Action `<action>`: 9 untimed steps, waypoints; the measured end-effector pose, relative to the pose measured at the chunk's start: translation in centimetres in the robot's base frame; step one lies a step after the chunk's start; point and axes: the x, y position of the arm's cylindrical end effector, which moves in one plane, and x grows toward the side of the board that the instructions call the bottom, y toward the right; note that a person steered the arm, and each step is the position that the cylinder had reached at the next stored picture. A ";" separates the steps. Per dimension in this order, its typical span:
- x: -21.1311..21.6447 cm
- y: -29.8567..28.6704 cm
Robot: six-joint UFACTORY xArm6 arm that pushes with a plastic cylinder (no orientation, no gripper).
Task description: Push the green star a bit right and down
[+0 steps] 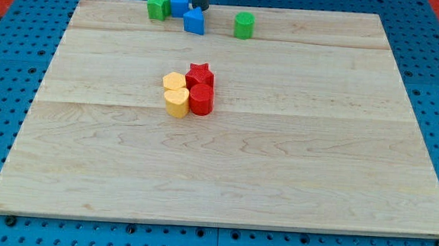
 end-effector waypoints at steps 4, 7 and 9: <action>7.0 -15.7; 0.0 -23.6; 0.0 -13.6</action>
